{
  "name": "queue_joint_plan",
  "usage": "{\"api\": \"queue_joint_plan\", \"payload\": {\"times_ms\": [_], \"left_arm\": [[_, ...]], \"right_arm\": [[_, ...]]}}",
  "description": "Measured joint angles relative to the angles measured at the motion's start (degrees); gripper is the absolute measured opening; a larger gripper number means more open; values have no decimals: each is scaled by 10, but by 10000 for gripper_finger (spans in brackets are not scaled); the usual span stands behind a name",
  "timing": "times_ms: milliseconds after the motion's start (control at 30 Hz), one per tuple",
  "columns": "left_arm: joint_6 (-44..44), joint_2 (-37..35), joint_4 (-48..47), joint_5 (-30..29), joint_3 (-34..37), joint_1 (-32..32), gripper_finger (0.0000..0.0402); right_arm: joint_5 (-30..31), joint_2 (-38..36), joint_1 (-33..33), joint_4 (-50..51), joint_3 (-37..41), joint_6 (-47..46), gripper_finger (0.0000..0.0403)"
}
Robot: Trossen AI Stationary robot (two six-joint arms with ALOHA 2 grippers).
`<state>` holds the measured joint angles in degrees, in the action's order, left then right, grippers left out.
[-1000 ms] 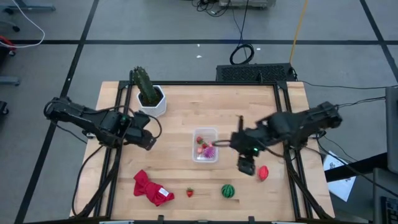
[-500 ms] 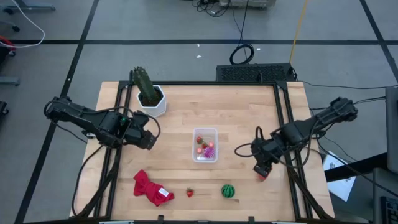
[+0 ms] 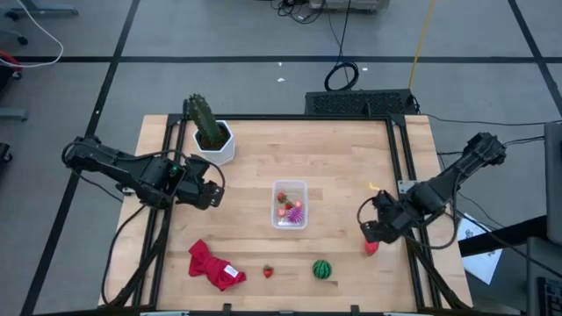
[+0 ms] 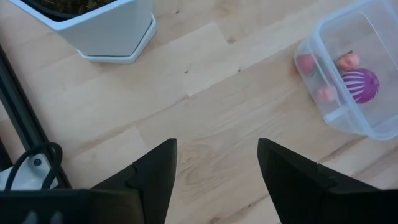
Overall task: Pick and placing Produce into tupperware
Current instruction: Put the red dragonfruit into the transparent bin
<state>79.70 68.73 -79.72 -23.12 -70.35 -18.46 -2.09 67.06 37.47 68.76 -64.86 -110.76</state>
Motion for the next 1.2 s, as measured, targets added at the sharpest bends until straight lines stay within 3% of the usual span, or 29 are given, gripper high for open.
{"api": "queue_joint_plan", "payload": {"times_ms": [67, 200, 467, 633, 833, 1033, 1200], "left_arm": [[0, 0, 0, -5, 0, 0, 230], [-17, 0, 0, -9, 0, 0, 230], [-57, 0, 0, -8, 0, -4, 230], [-76, 0, 4, -9, 0, -5, 230], [-97, 0, 4, -9, 0, -5, 230], [-111, 0, 3, -9, 0, -5, 230], [-112, 0, 3, -9, 0, -5, 230]], "right_arm": [[34, 8, 15, 1, 0, -58, 212], [42, 42, 39, 2, 0, -153, 212], [-55, 120, 59, -25, 0, -266, 212], [-57, 154, 42, -73, 0, -269, 212], [-55, 182, 22, -62, 0, -270, 212], [-10, 177, 19, -70, 0, -246, 212], [-7, 170, 20, -74, 0, -227, 212]]}}
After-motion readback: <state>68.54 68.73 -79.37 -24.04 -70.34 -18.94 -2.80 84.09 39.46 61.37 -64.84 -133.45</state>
